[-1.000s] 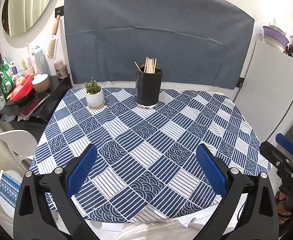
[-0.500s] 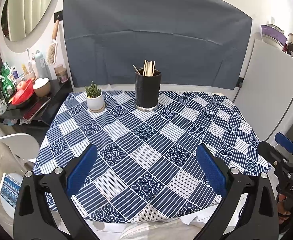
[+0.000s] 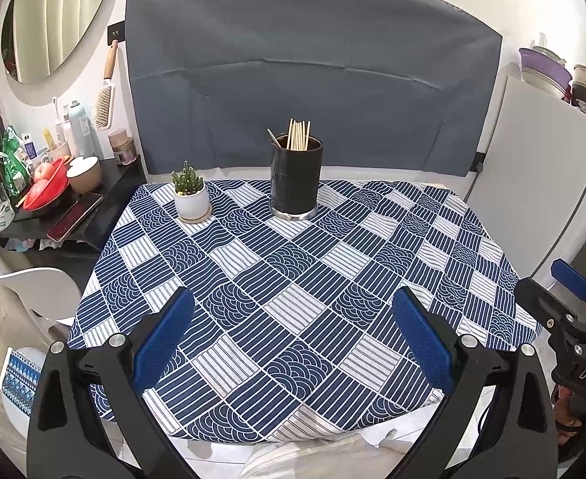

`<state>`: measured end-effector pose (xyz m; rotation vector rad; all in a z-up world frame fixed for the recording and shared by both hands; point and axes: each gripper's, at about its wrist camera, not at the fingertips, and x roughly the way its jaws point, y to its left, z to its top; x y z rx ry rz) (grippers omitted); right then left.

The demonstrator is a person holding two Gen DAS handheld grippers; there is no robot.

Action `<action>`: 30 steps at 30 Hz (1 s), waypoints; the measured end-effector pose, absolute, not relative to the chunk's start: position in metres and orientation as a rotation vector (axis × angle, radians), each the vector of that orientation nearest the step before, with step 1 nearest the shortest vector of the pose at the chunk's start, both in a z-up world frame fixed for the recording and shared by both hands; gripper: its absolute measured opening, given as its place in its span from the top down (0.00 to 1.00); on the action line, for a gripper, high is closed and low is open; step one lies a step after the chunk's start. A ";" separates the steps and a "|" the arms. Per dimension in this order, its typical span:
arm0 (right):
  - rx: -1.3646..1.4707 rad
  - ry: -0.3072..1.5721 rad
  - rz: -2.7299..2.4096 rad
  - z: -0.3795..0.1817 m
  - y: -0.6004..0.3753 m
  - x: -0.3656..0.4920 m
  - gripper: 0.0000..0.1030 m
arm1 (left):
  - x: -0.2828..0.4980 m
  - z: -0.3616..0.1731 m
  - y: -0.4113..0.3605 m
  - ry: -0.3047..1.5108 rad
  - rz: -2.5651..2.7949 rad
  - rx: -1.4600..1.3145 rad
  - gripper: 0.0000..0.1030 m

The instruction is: Organize utensils

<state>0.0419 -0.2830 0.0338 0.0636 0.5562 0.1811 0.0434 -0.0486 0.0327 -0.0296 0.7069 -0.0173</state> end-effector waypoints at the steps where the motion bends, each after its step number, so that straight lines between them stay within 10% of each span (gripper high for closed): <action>1: 0.062 0.556 0.181 0.034 -0.283 0.041 0.08 | 0.043 0.032 -0.049 0.707 -0.017 -0.030 0.06; 30: 0.035 0.554 0.173 0.034 -0.275 0.044 0.08 | 0.044 0.028 -0.043 0.711 -0.013 -0.032 0.06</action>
